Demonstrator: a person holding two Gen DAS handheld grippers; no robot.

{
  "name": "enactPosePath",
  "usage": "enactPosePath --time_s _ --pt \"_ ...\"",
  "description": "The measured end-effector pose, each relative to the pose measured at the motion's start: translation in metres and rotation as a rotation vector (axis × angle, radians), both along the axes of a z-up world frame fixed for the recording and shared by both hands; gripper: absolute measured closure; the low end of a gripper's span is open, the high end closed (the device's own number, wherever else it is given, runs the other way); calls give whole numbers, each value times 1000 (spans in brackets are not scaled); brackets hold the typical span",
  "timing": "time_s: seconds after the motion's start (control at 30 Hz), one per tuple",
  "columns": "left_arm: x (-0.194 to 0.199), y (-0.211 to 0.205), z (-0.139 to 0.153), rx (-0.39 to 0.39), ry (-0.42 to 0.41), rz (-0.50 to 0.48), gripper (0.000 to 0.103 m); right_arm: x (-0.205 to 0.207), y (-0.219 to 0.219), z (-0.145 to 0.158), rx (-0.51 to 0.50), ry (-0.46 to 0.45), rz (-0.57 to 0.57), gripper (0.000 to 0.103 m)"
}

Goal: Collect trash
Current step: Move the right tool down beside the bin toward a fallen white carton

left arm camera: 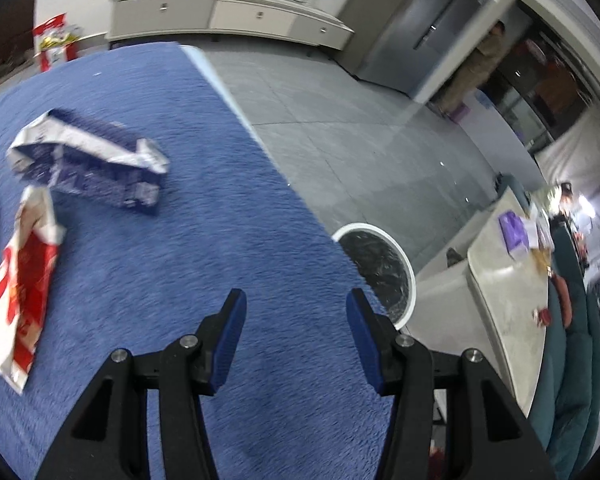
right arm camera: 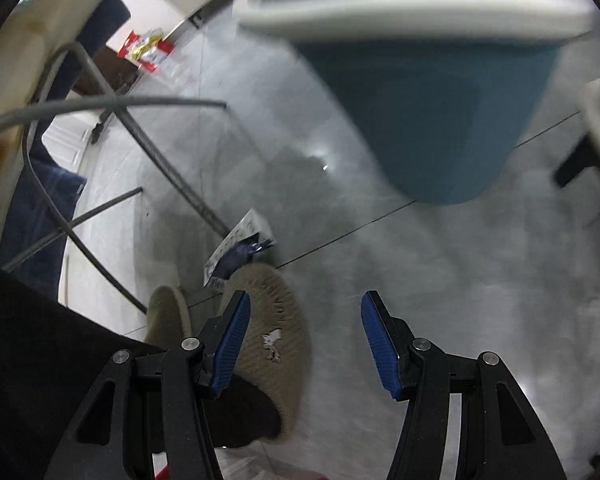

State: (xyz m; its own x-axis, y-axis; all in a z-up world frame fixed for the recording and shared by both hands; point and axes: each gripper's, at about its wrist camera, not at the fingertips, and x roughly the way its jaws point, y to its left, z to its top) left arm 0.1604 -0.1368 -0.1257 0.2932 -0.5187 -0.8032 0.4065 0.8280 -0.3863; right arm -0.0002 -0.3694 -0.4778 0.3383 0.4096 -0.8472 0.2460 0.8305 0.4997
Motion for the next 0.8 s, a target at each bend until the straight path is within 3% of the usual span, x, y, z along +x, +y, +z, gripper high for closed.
enactPosePath --time_s 0.2,0.43,0.8 --pt "-7 29 2 24 -5 66 53 45 36 -54 206 60 35 41" --pt "-22 71 -2 64 5 149 53 87 58 -115 392 159 -33 30" --pt "-38 127 -8 101 57 311 53 133 93 -174 489 277 -171 28"
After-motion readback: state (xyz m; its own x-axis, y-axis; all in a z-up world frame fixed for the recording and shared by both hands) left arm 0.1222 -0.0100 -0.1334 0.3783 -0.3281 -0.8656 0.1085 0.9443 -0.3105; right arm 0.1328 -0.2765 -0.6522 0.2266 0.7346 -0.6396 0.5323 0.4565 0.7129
